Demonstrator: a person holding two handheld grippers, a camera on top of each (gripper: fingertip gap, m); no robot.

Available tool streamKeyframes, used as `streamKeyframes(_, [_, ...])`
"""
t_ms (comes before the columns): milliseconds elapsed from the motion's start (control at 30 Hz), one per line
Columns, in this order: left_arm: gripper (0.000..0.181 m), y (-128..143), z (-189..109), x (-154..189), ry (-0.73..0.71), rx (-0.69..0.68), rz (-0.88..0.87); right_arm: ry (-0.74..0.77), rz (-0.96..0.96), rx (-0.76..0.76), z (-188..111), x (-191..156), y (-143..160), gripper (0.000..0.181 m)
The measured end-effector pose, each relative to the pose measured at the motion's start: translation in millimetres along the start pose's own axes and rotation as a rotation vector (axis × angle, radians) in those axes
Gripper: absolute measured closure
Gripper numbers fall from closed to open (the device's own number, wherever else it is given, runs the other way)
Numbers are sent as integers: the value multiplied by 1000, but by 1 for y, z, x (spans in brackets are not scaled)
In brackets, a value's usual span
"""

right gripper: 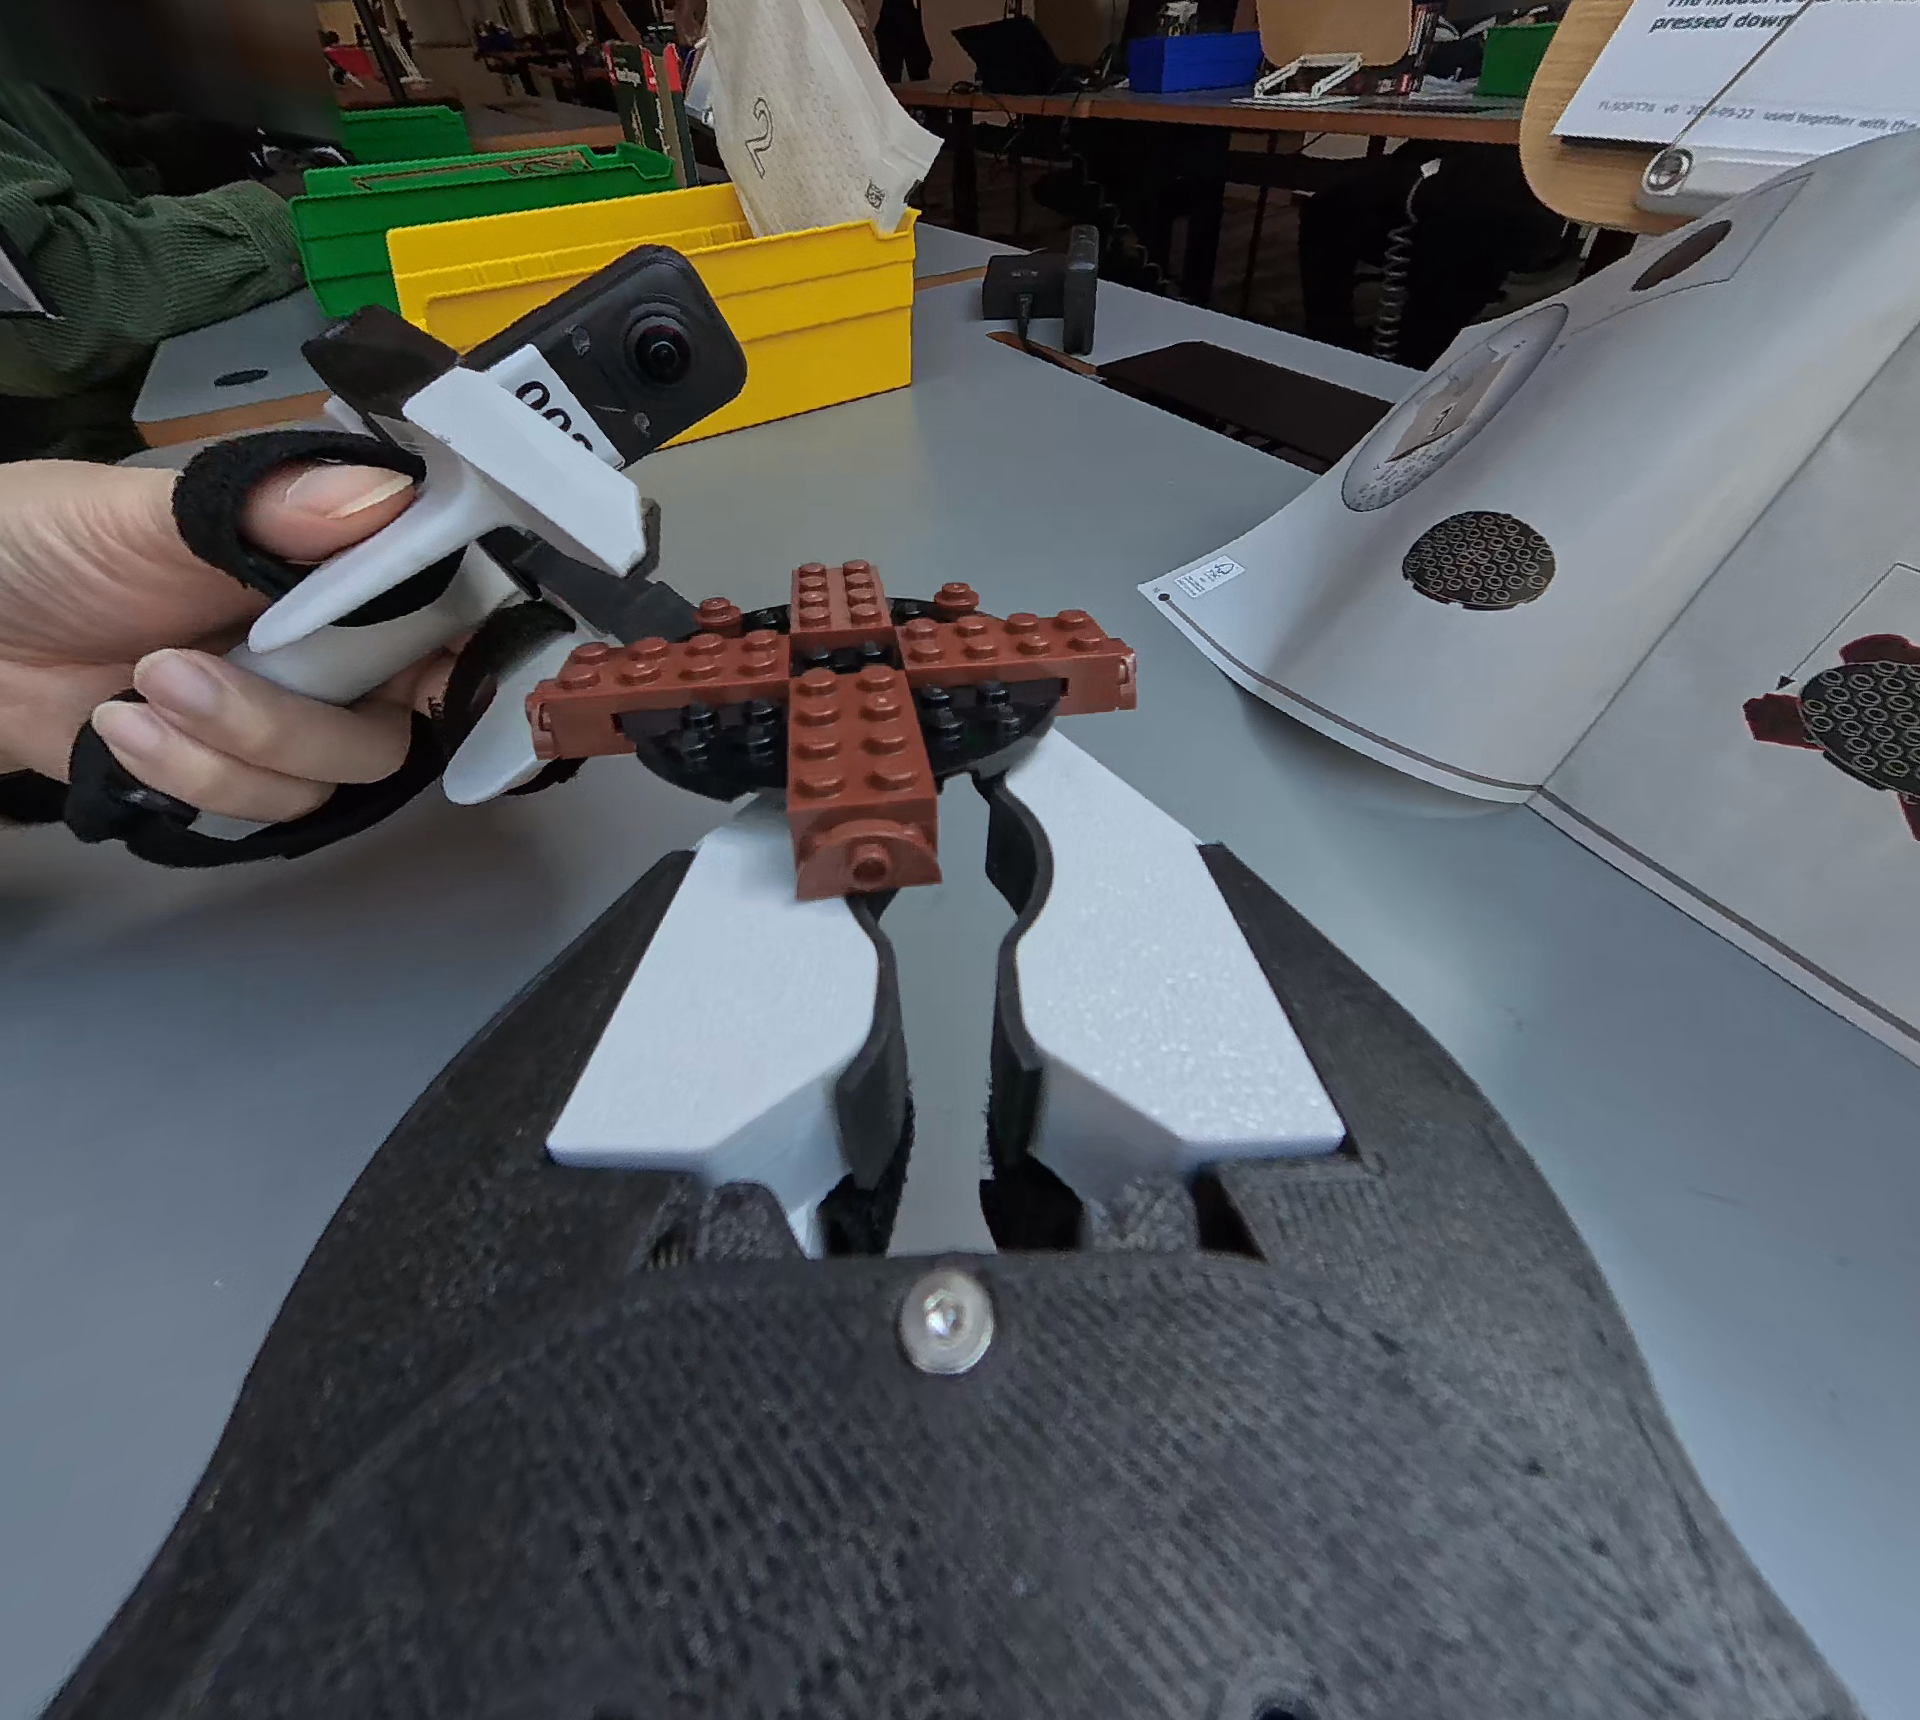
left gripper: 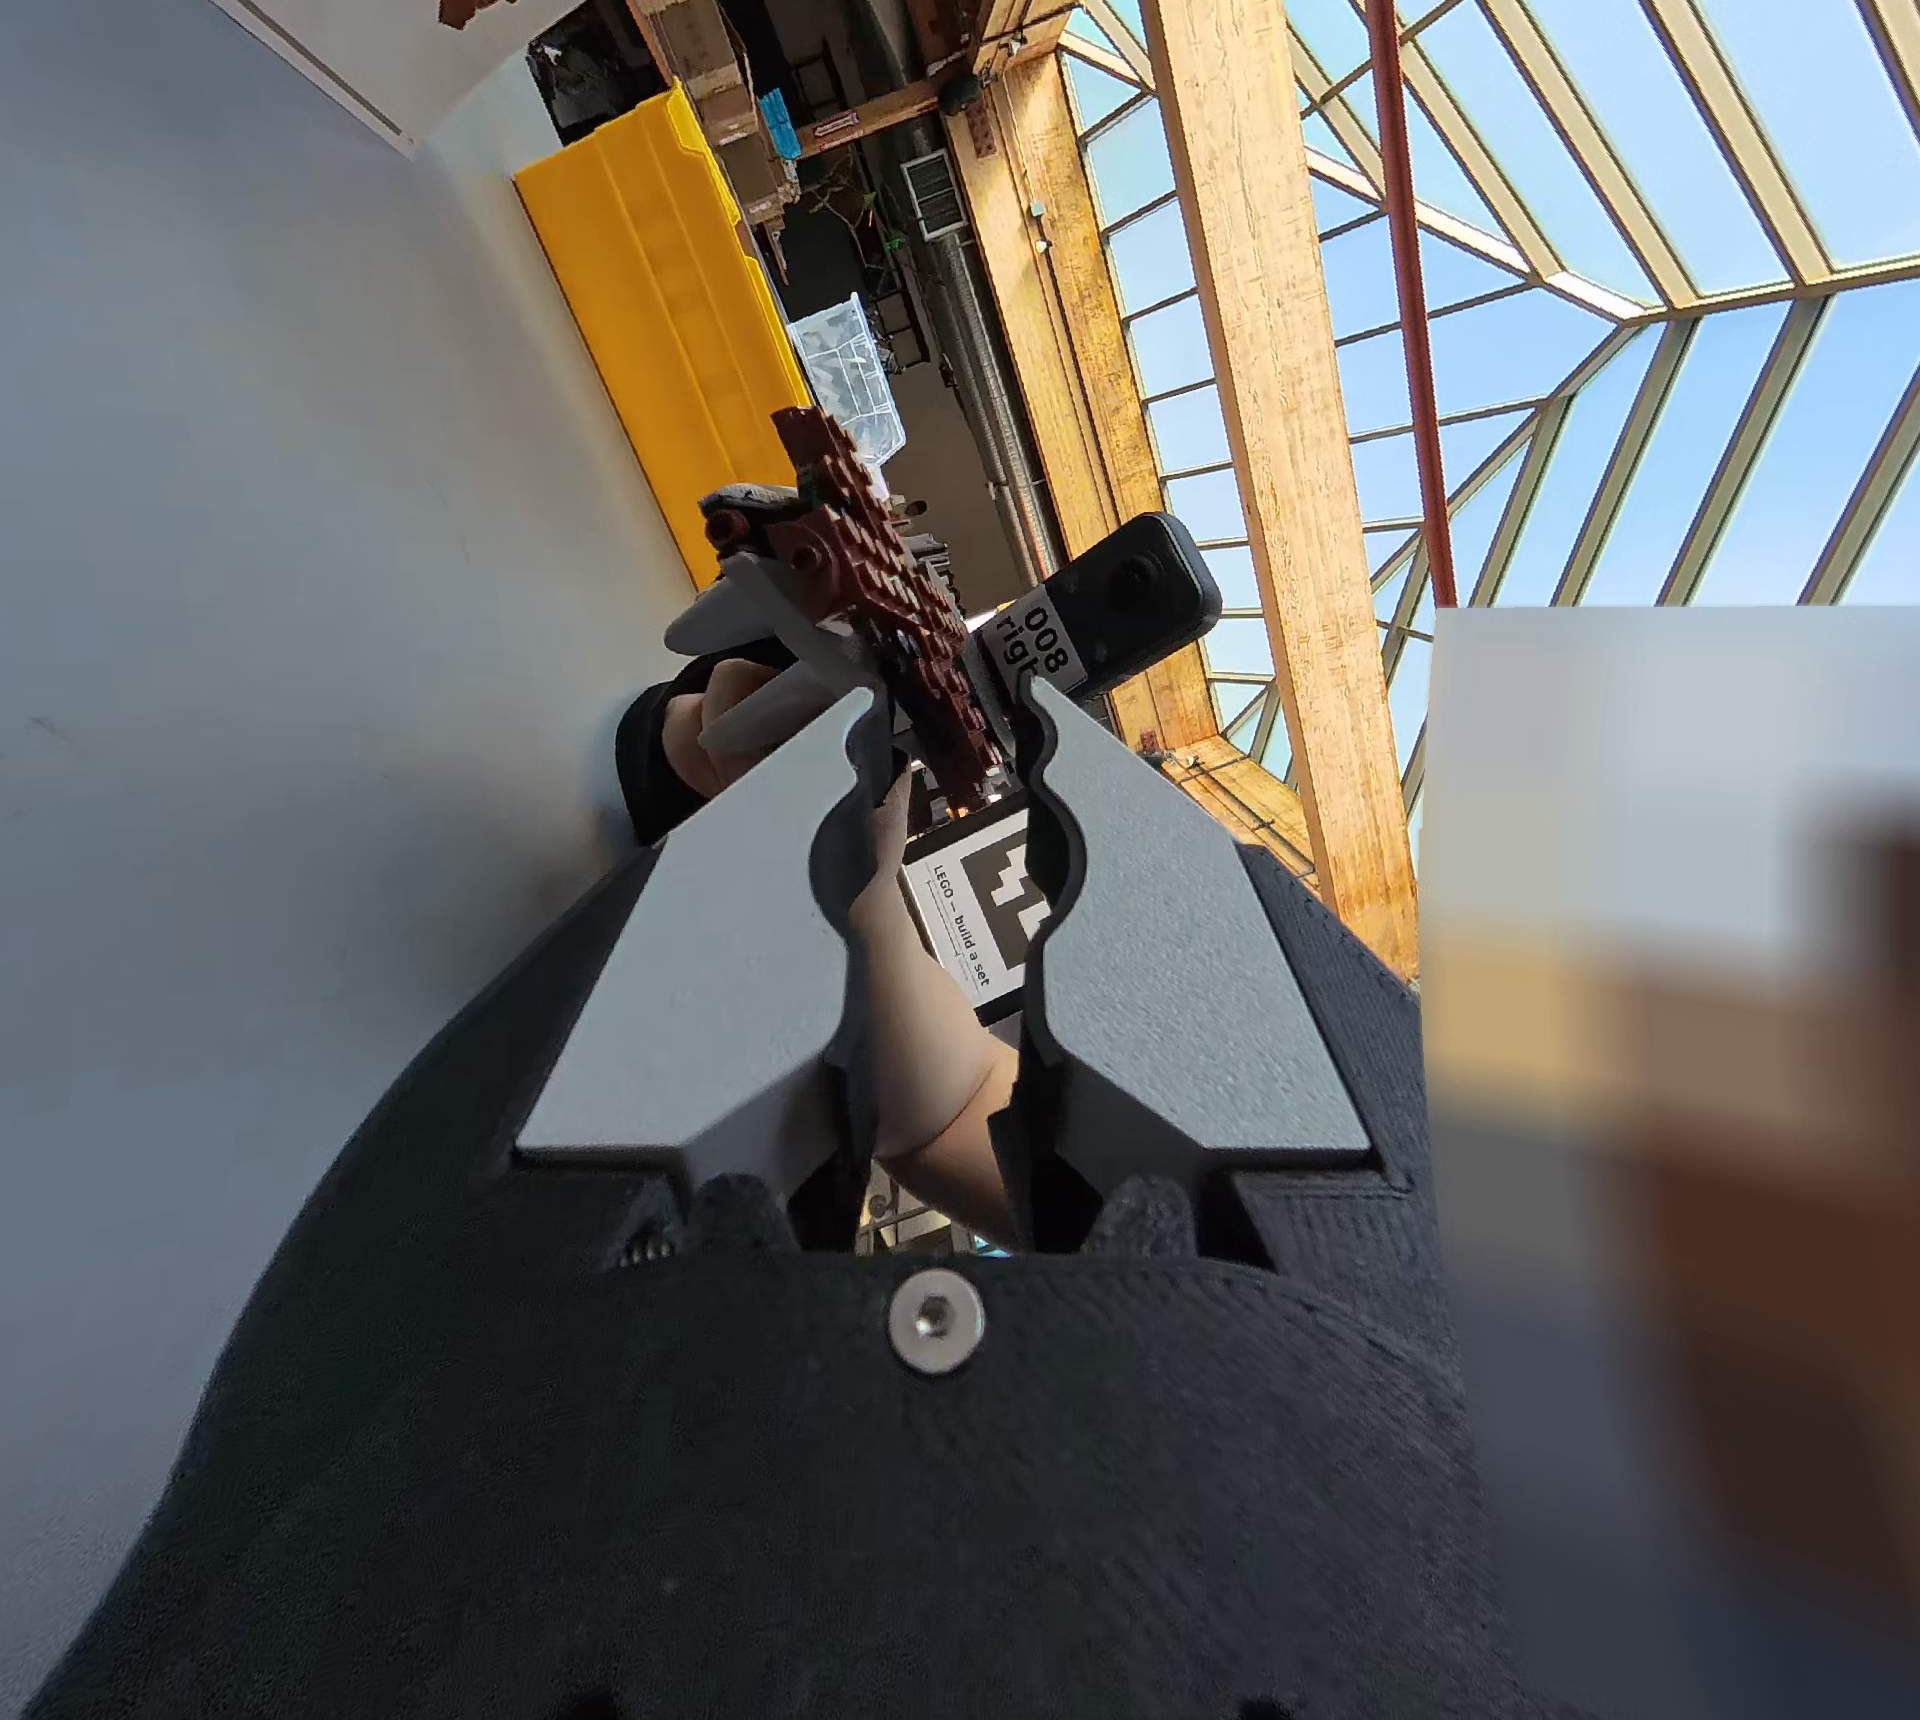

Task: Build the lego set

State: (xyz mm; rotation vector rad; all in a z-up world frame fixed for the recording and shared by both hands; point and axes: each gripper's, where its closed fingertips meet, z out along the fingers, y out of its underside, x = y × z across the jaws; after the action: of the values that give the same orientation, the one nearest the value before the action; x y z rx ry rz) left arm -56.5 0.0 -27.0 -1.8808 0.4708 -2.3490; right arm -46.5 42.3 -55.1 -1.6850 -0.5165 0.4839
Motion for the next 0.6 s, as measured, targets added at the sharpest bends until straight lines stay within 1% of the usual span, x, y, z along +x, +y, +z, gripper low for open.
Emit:
streamKeyframes(33, [161, 1, 1, -1, -8, -4, 7, 2, -14, -3, 0, -1, 0, 176])
streamKeyframes(233, [175, 7, 5, -6, -22, -29, 46, 24, -81, -26, 2, -2, 3, 176])
streamKeyframes(367, [176, 6, 4, -2, 6, -20, 62, 22, -80, -26, 2, -2, 3, 176])
streamKeyframes(467, [177, -1, 2, 6, 60, 24, 66, 30, -75, -35, 2, 0, 4, 175])
streamKeyframes(600, [177, -6, -5, 2, 45, 40, 93, 72, -47, -54, -1, 11, 7, 175])
